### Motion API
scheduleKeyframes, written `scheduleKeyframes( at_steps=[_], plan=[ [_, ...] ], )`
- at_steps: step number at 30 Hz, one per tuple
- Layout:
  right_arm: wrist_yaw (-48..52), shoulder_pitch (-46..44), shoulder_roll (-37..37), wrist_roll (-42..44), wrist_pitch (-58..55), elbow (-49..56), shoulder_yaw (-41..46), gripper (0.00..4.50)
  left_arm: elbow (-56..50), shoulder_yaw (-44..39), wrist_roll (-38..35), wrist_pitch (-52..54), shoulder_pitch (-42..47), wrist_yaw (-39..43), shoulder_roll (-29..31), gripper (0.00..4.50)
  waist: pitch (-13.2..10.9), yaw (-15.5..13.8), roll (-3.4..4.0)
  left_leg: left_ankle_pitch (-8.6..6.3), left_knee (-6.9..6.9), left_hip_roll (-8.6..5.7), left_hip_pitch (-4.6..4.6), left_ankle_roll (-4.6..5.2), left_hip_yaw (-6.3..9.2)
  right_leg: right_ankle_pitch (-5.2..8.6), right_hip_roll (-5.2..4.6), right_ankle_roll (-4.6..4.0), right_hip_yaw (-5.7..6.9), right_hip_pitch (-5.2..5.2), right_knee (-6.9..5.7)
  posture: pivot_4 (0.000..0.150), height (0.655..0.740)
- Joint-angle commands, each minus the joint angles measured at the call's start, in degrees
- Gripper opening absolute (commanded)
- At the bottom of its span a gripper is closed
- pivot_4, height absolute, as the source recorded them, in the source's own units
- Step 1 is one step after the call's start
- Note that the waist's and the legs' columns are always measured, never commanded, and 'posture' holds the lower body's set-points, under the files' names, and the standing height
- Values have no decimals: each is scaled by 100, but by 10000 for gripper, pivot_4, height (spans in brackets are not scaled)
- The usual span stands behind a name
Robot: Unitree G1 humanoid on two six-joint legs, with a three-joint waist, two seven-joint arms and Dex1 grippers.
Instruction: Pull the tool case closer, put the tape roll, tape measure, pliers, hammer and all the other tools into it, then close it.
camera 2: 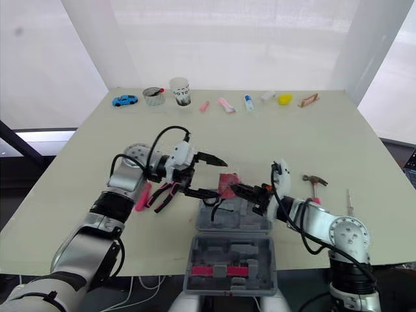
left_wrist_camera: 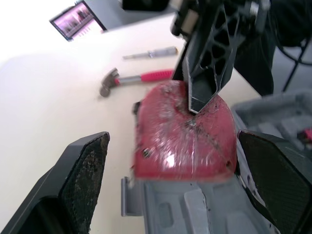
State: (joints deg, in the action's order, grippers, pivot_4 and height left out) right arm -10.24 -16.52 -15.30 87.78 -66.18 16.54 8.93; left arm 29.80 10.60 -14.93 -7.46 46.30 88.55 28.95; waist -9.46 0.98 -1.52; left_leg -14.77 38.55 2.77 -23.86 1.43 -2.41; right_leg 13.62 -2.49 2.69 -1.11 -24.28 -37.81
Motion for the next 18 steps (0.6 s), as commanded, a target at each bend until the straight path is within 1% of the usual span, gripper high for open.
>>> scheduleKeyframes(
  at_steps=[1,5,8,12,18],
  plan=[
    [112,358,-582,463,114,177,478,4652,-584,-321,-613,351,-319,381,400,45000,0,0,0,0,0,0,0,0,-2,0,0,0,-1,0,0,1500,7400],
    [351,832,-1326,660,187,-20,860,4652,-1289,-326,-1160,730,-793,395,879,45000,0,-5,0,0,-1,1,1,0,-2,0,-1,0,-2,0,-1,1500,7400],
    [549,1023,-1628,689,219,-144,968,4652,-1562,-357,-1321,876,-956,395,1034,45000,0,-16,0,0,1,1,4,0,-2,0,-1,0,-1,1,-4,1500,7400],
    [1028,1453,-2182,461,124,-574,1227,4652,-2048,-522,-1552,1089,-1248,395,1312,45000,0,-18,1,1,2,1,12,1,-5,0,0,0,-7,8,-4,1500,7400],
    [1633,1731,-2417,-204,154,-900,1092,4652,-2550,-680,-1723,1204,-1606,371,1473,45000,0,-15,0,1,2,1,13,1,-11,0,1,1,-12,7,-2,1500,7400]
  ],
)
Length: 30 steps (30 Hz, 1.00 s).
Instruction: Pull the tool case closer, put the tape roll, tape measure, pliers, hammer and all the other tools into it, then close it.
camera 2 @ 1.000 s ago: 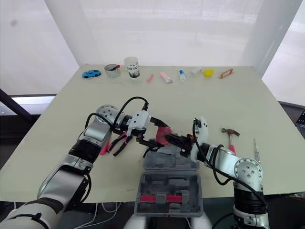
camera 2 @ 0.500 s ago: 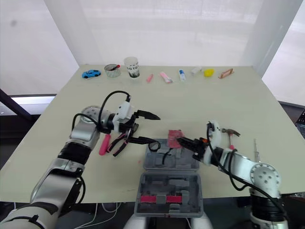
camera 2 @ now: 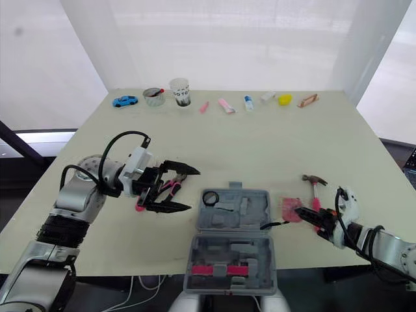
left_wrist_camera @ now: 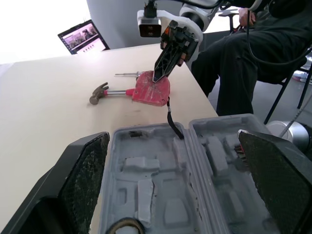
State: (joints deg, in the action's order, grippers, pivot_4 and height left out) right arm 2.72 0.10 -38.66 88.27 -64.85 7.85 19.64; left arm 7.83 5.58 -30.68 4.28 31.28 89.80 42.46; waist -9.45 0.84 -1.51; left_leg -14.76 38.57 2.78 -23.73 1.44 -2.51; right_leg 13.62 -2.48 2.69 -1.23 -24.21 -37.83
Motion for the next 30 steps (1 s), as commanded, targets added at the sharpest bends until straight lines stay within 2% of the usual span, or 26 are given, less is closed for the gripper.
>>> scheduleKeyframes(
  at_steps=[1,7,12,14,15,16,17,21,23,28,30],
  plan=[
    [410,106,-70,-345,18,-76,3,4652,-425,-201,-171,58,-151,235,133,45000,0,-3,0,0,0,0,1,0,1,0,1,0,0,0,-1,1500,7400],
    [745,406,82,-700,-89,-40,-185,4652,-920,-255,-308,291,-355,190,236,45000,0,-13,0,0,0,0,-2,0,1,0,2,0,0,0,3,1500,7400],
    [607,604,356,-652,-135,-19,-157,4652,-1065,-266,-309,348,-494,229,374,45000,1,-6,-1,0,1,0,3,0,0,0,3,0,-4,2,0,1500,7400],
    [535,667,425,-594,-167,3,-115,14901,-1112,-282,-372,448,-508,153,364,45000,3,-8,0,0,1,1,3,0,3,0,5,0,-2,2,0,1500,7400],
    [540,687,436,-612,-174,12,-97,18066,-1120,-286,-392,496,-499,108,350,45000,3,-9,0,0,1,1,3,0,2,1,5,0,-2,2,0,1500,7400],
    [543,698,432,-637,-162,3,-50,18066,-1109,-275,-381,494,-496,97,330,45000,2,-10,0,0,0,1,2,0,3,1,5,0,-2,1,0,1500,7400],
    [507,689,417,-687,-132,-2,9,24824,-1099,-262,-367,477,-506,97,311,45000,2,-10,0,0,1,1,2,0,1,0,5,0,-3,1,0,1500,7400],
    [551,601,191,-671,-153,9,269,39833,-1089,-251,-338,422,-567,115,277,45000,2,-8,0,0,7,0,3,0,-8,-4,5,8,-16,2,1,1500,7400],
    [768,624,-20,-739,-220,100,322,43608,-1072,-255,-336,415,-560,121,271,45000,2,-10,0,0,9,0,2,0,-8,-5,5,9,-16,2,1,1500,7400],
    [1779,810,-606,-1494,71,600,212,43608,-1012,-280,-331,383,-546,156,286,45000,2,-19,0,0,10,-1,1,0,-4,-5,6,10,-14,2,2,1500,7400],
    [2493,958,-874,-2106,541,925,8,43608,-918,-302,-277,306,-507,189,325,45000,2,-20,0,0,10,-1,0,0,-3,-5,7,10,-13,2,2,1500,7400]
  ],
)
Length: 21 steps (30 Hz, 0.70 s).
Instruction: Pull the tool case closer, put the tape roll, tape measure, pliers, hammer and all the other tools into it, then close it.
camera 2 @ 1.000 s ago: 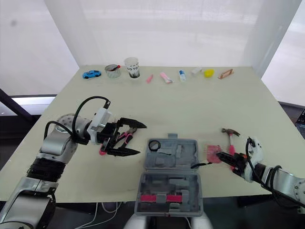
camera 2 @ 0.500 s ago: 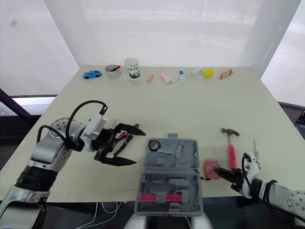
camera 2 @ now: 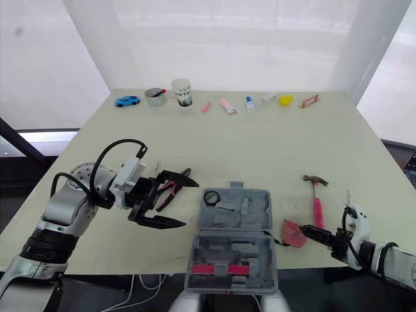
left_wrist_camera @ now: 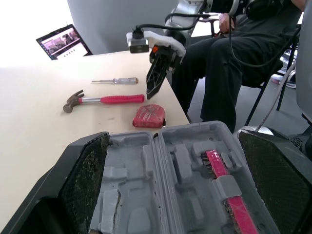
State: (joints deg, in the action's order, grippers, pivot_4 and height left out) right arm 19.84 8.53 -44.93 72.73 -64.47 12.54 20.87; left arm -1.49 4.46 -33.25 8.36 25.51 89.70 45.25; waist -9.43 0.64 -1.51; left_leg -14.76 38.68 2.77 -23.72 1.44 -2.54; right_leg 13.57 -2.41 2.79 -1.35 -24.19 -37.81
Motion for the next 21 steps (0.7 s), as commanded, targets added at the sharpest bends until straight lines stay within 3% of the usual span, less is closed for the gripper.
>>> scheduleKeyframes(
  at_steps=[1,6,12,16,21],
  plan=[
    [1135,194,-365,-937,832,602,-256,43608,70,-197,5,-143,101,216,56,45000,0,2,0,0,1,0,0,0,-1,0,0,1,-1,0,0,1500,7400],
    [2543,309,-745,-2711,2649,835,-1086,43608,129,-176,-39,-148,184,278,96,45000,0,7,0,0,4,0,1,0,2,2,0,4,2,0,-1,1500,7400],
    [3581,-122,-760,-4576,4715,39,-2077,43608,46,-173,-89,-128,253,279,110,45000,0,3,-1,0,13,0,0,0,-2,1,0,4,1,2,0,1500,7400],
    [3887,-529,-562,-5391,5835,-764,-2482,43608,60,-119,-96,-231,255,280,182,45000,-1,1,0,0,19,0,1,-1,-1,0,0,3,3,3,-4,1500,7400],
    [4050,-885,-323,-5819,6236,-1416,-2698,43608,19,-115,-164,-215,229,280,190,45000,-1,-1,1,0,24,0,0,-1,-1,-1,0,1,3,4,-6,1500,7400]
  ],
)
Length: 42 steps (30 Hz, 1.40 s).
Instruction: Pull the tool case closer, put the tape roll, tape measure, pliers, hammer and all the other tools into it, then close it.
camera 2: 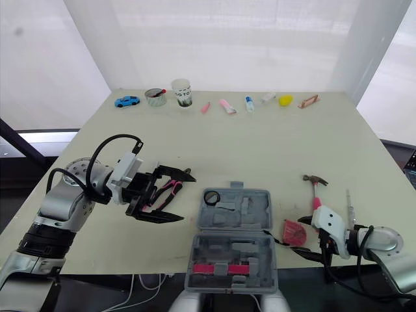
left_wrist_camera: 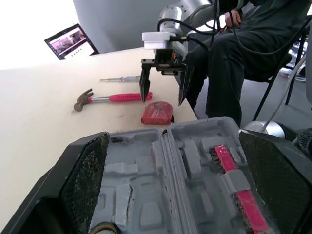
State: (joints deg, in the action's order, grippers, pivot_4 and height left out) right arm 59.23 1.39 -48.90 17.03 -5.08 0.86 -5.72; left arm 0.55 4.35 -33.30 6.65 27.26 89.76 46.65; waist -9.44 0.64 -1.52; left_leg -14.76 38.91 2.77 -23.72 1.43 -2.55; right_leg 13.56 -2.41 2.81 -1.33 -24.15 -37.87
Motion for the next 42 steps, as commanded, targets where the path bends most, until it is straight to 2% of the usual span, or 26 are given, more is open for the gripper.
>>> scheduleKeyframes(
  at_steps=[1,14,15,18,24,28,33,38,42],
  plan=[
    [143,-202,82,-329,351,-331,-66,43608,-221,-127,-226,6,34,274,51,45000,-1,-2,1,0,2,0,0,0,-2,0,0,0,-1,0,-2,1500,7400],
    [4,-447,578,-722,335,-704,-104,43608,-539,-242,-393,398,-151,169,50,45000,-1,-1,2,0,22,1,3,0,1,-2,0,1,0,9,-10,1500,7400],
    [0,-460,616,-746,327,-705,-113,41573,-551,-254,-391,413,-162,162,47,45000,-1,-1,2,0,23,0,3,0,1,-2,0,2,0,10,-10,1500,7400],
    [-13,-487,626,-961,445,-748,-182,29899,-554,-284,-370,440,-172,170,46,45000,-1,-2,2,0,26,0,4,0,1,-3,0,3,-1,12,-10,1500,7400],
    [77,-525,520,-1026,560,-770,-77,29749,-552,-317,-366,444,-183,154,27,45000,-1,-2,2,0,27,0,8,0,2,-3,0,3,0,17,-10,1500,7400],
    [193,-669,245,-986,222,-492,21,29749,-605,-373,-408,449,-287,50,-30,45000,-1,-2,2,0,27,0,7,0,1,-3,0,3,0,18,-9,1500,7400],
    [512,-1578,-196,-1005,-764,269,-111,29749,-564,-501,-216,316,-578,-218,-75,45000,-12,42,23,0,31,2,9,0,-1,-6,1,6,-5,16,-11,1500,7400],
    [741,-2399,-229,-1096,-1783,799,-556,29749,-584,-789,-169,255,-932,-463,-34,45000,-12,2,23,0,30,16,10,0,4,-7,12,3,0,15,-11,1500,7400],
    [815,-3144,22,-1324,-2194,738,-1067,29749,-660,-1055,-175,259,-1205,-677,39,45000,-12,-28,23,-1,30,18,-3,-1,1,-6,12,2,4,9,-4,1500,7400]
  ],
)
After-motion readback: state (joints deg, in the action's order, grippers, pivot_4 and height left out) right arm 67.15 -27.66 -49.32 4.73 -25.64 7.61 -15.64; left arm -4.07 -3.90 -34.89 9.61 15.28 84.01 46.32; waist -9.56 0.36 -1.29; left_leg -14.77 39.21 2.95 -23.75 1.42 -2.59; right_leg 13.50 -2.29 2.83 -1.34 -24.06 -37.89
